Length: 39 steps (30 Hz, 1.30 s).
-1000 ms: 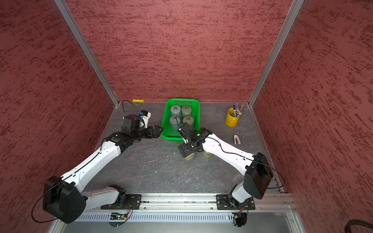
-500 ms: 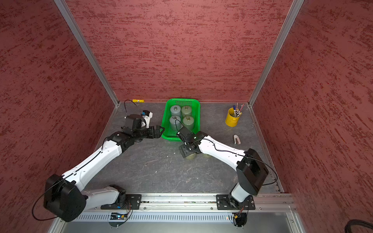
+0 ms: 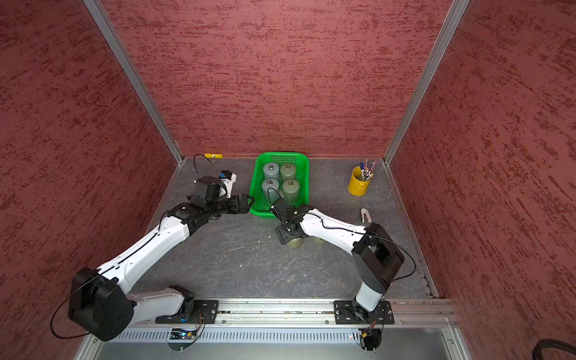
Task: Take the tea canister out of the basket
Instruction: Place the tea canister at the center of the board.
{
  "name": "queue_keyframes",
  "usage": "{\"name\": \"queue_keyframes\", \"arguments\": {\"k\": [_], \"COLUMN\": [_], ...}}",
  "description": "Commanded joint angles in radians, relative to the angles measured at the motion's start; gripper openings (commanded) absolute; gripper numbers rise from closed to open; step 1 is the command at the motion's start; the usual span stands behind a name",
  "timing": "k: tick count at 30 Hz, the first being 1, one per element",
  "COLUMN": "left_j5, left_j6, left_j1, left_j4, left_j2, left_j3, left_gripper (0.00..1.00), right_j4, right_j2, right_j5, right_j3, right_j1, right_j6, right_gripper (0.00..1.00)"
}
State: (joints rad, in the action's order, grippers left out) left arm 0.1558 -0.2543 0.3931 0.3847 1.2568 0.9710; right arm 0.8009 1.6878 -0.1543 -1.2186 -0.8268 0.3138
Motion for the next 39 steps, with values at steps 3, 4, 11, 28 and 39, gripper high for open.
{"name": "queue_keyframes", "arguments": {"k": [3,4,11,28,39], "left_j5": [0.001,0.001,-0.003,-0.006,-0.007], "left_j6": [0.012,0.012,0.016,0.018,0.021], "left_j1": [0.003,0.003,0.003,0.003,0.001], "left_j4": [-0.01,-0.011,-0.01,-0.006,0.02], "left_j2": [0.016,0.016,0.013,0.005,0.016], "left_j3": [0.03,0.031,0.024,0.014,0.038], "left_gripper": [1.0,1.0,1.0,1.0,1.0], "right_j4": [-0.045,-0.045,-0.049,-0.039,0.078], "right_j2": [-0.011,-0.01,-0.011,-0.043,-0.134], "right_j5": [0.0,0.001,0.008,-0.009,-0.043], "right_j3": [-0.033,-0.033,-0.036,-0.047,-0.177], "right_j1": [0.011,0.012,0.024,0.031,0.048], "right_j6": [0.016,0.015,0.011,0.012,-0.118], "right_gripper": [0.06,0.09,0.49,0.99,0.99]}}
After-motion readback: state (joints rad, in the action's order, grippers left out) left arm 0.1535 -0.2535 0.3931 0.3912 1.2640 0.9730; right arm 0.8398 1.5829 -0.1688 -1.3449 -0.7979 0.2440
